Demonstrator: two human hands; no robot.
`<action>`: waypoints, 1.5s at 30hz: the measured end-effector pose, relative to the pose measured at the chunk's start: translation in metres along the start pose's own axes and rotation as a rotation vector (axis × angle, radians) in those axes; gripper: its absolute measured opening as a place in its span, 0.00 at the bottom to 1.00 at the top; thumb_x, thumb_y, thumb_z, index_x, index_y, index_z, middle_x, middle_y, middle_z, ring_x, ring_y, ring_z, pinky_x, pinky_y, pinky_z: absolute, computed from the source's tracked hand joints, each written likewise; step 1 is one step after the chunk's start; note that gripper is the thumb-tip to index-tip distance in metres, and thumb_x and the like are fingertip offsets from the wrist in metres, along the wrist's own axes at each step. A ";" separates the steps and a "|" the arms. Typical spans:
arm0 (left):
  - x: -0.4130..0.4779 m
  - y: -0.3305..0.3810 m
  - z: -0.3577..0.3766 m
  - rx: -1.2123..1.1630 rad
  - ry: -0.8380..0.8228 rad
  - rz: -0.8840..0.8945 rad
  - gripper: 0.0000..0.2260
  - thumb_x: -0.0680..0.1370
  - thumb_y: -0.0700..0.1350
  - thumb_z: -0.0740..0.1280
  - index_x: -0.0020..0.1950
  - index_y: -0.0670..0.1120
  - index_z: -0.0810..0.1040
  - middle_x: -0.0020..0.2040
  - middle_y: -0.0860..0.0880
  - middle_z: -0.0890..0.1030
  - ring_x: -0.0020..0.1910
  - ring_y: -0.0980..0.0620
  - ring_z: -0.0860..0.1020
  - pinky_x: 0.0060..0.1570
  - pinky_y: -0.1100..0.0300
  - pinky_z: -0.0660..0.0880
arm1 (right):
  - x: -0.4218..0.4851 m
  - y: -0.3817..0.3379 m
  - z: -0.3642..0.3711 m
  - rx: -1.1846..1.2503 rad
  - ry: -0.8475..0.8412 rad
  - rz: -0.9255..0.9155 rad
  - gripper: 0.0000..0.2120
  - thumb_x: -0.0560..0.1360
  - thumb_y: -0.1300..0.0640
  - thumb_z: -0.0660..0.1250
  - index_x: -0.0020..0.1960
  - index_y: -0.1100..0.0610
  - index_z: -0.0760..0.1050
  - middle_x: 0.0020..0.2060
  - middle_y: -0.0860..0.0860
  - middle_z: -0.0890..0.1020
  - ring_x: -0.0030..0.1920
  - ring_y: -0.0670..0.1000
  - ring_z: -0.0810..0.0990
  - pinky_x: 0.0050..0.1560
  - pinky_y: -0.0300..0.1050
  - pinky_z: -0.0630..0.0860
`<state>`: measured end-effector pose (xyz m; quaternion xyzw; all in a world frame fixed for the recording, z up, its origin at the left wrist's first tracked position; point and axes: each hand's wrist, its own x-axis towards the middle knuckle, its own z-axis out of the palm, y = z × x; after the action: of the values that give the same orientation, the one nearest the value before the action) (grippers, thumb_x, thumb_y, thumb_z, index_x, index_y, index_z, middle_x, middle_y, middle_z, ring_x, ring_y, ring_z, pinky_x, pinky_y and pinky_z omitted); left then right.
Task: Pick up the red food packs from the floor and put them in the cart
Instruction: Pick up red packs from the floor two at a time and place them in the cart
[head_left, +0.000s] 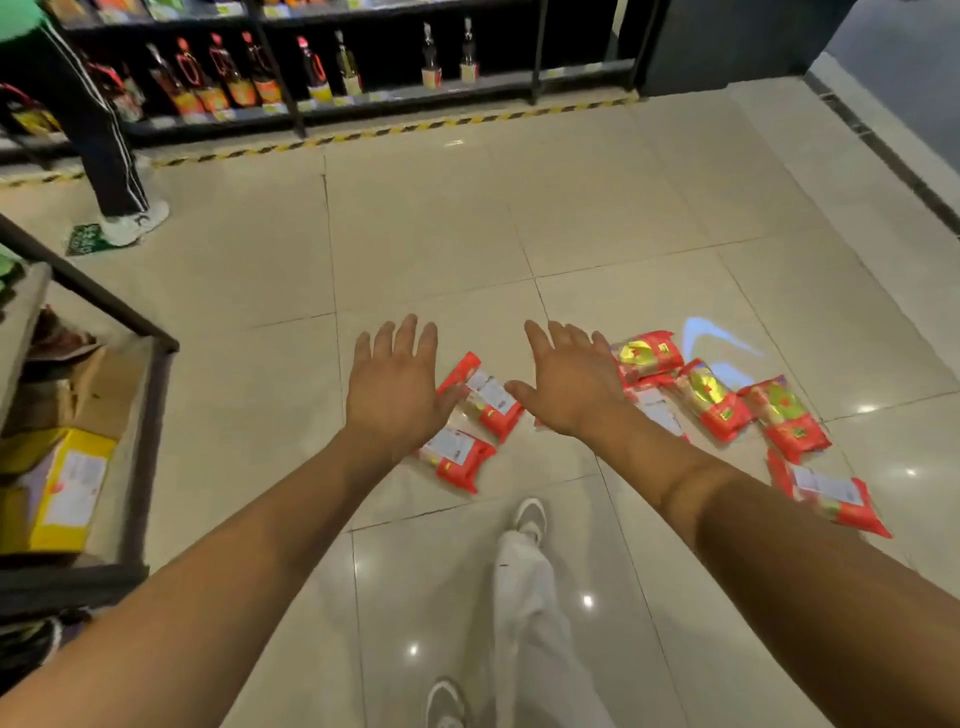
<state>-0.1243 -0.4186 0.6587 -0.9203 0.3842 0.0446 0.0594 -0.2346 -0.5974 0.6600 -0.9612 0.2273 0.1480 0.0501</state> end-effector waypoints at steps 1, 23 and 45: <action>0.023 -0.002 0.012 -0.001 -0.019 -0.015 0.36 0.81 0.64 0.55 0.83 0.45 0.55 0.83 0.41 0.57 0.80 0.38 0.58 0.78 0.40 0.53 | 0.029 0.006 0.007 0.002 -0.013 -0.019 0.41 0.81 0.33 0.55 0.84 0.53 0.46 0.82 0.58 0.58 0.82 0.59 0.56 0.79 0.59 0.52; 0.244 -0.028 0.579 -0.224 -0.389 -0.498 0.38 0.79 0.64 0.61 0.82 0.44 0.56 0.82 0.41 0.60 0.79 0.39 0.62 0.74 0.42 0.62 | 0.470 0.046 0.481 -0.026 -0.288 -0.103 0.41 0.80 0.33 0.59 0.83 0.54 0.51 0.77 0.57 0.66 0.76 0.60 0.67 0.73 0.57 0.64; 0.233 0.008 0.785 -1.668 -0.252 -1.524 0.15 0.68 0.41 0.82 0.52 0.42 0.85 0.44 0.44 0.88 0.40 0.46 0.88 0.45 0.49 0.85 | 0.566 0.083 0.670 0.830 -0.624 0.237 0.18 0.66 0.63 0.83 0.54 0.62 0.85 0.46 0.54 0.89 0.50 0.59 0.88 0.52 0.49 0.84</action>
<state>0.0047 -0.4744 -0.1483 -0.6556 -0.4340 0.3309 -0.5219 0.0350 -0.8002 -0.1532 -0.7385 0.3479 0.3293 0.4744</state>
